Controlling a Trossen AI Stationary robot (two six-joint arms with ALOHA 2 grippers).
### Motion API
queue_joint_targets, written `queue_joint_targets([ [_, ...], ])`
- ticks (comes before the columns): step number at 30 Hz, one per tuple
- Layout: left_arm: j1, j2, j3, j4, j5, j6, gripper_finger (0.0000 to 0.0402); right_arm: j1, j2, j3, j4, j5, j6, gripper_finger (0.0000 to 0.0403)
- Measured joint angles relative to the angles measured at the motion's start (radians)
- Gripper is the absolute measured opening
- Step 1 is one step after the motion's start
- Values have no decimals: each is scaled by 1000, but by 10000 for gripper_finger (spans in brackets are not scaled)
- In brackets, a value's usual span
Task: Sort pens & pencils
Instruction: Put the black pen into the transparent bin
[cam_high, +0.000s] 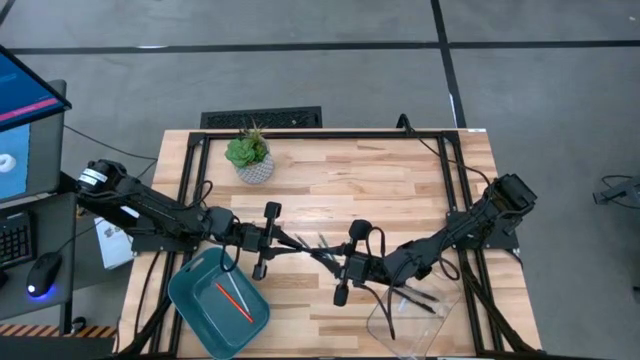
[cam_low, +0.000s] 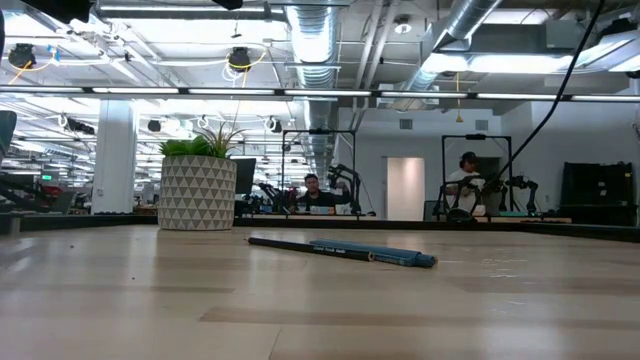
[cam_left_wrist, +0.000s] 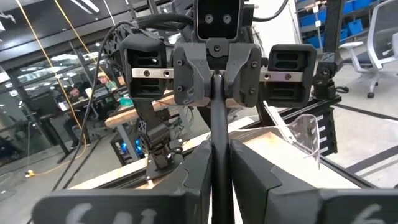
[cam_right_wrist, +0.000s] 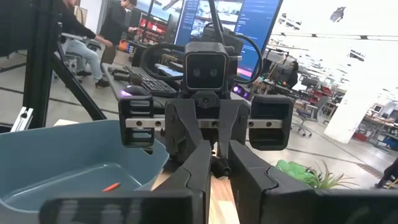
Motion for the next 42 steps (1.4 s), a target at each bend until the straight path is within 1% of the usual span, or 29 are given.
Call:
queue_joint_targets([
  [6, 0, 0, 0, 3, 2, -11, 65, 0, 0, 0, -1, 6, -2, 66],
  [25, 0, 0, 0, -1, 4, -26, 96, 0, 0, 0, 0, 6, -2, 66],
  [36, -1, 0, 0, -25, 5, -51, 141, 0, 0, -1, -1, 5, -1, 66],
  [42, 4, 0, 0, -37, -7, -52, 159, 0, 0, -1, 0, 5, -1, 66],
])
